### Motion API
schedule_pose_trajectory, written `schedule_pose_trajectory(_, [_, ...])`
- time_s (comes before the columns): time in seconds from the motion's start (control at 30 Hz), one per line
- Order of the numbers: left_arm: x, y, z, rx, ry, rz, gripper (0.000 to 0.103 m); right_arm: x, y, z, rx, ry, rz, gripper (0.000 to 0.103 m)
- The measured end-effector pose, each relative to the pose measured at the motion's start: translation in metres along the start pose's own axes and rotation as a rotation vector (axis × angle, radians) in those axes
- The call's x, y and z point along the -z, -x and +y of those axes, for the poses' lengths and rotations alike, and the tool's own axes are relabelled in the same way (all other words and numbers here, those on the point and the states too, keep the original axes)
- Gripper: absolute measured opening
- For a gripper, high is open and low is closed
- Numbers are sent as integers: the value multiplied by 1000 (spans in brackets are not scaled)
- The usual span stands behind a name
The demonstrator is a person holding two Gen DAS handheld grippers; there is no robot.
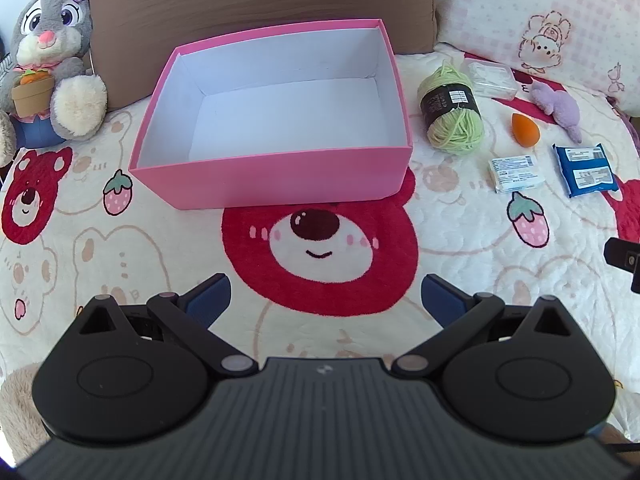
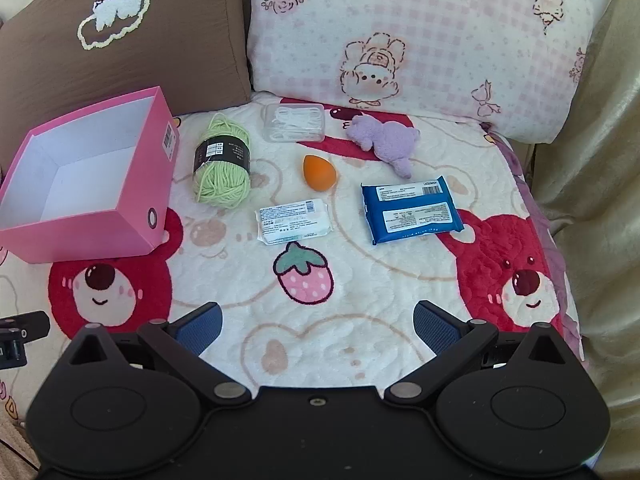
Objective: Organize objects
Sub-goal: 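Move the left tool toward the blue wet-wipes pack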
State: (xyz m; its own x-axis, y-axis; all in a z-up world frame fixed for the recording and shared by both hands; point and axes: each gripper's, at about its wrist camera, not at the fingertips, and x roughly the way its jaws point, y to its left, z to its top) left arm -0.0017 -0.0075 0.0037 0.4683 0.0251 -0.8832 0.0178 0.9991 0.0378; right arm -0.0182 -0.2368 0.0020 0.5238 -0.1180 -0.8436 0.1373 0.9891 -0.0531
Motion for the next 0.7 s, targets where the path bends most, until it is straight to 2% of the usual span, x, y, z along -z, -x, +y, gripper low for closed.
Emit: schedule_pose_trajectory(0.7, [2, 0, -1, 9, -25, 17, 103, 1, -1, -1, -2, -3, 8, 103])
